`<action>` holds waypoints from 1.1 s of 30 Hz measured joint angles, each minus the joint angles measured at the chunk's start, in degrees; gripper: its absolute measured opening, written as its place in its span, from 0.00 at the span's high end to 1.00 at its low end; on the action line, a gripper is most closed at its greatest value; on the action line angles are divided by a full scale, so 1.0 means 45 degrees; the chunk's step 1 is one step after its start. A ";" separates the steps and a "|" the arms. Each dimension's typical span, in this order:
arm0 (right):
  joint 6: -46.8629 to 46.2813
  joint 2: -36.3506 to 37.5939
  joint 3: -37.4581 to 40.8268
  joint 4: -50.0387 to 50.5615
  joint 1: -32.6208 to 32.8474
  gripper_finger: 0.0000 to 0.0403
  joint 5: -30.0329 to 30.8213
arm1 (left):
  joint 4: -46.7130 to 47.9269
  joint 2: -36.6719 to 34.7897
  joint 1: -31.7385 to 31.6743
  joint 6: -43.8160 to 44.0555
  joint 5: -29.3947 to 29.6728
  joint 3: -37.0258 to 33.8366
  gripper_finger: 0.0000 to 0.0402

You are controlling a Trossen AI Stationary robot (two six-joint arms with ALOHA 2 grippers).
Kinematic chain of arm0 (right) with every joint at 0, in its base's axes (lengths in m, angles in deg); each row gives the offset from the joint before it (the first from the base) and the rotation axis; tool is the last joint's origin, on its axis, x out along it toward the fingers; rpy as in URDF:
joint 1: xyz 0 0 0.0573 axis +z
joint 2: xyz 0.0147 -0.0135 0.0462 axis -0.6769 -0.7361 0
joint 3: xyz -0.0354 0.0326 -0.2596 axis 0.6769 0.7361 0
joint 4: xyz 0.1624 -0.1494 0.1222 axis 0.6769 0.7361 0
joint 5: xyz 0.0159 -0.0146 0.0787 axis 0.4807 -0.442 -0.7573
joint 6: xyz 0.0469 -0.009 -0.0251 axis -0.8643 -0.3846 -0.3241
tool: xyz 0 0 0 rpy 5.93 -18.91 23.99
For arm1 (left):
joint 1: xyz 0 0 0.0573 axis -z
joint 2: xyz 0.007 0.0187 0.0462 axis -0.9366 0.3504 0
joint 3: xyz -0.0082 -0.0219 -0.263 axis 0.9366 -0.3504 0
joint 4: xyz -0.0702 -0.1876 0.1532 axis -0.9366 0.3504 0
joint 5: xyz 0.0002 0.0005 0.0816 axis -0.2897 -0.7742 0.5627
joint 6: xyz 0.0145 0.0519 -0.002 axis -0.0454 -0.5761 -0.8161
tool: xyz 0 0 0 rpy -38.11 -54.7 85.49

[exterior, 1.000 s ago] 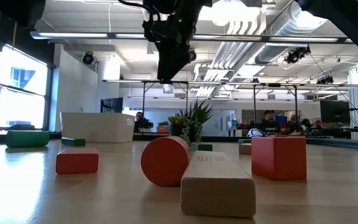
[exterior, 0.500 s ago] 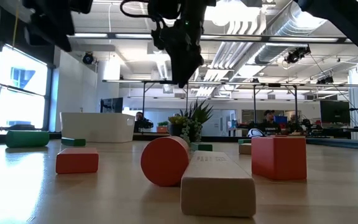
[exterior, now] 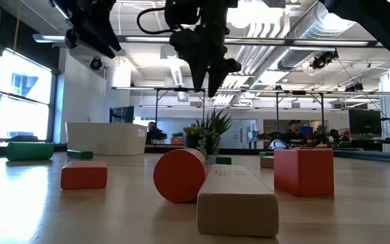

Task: Sort & place blocks by color
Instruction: Put the green block into the bottom white bin

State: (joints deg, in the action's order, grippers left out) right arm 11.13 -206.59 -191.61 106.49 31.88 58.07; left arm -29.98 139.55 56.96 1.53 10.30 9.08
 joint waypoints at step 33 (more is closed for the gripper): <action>-0.7247 -0.0295 0.3936 -0.2734 0.2089 0.52 0.0555 | -0.0676 0.0019 -0.0972 -0.4697 -0.0191 0.0000 0.59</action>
State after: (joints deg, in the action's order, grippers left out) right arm -21.48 -207.91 -173.90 94.18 41.28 60.57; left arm -33.02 139.63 52.58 -19.61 9.44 9.08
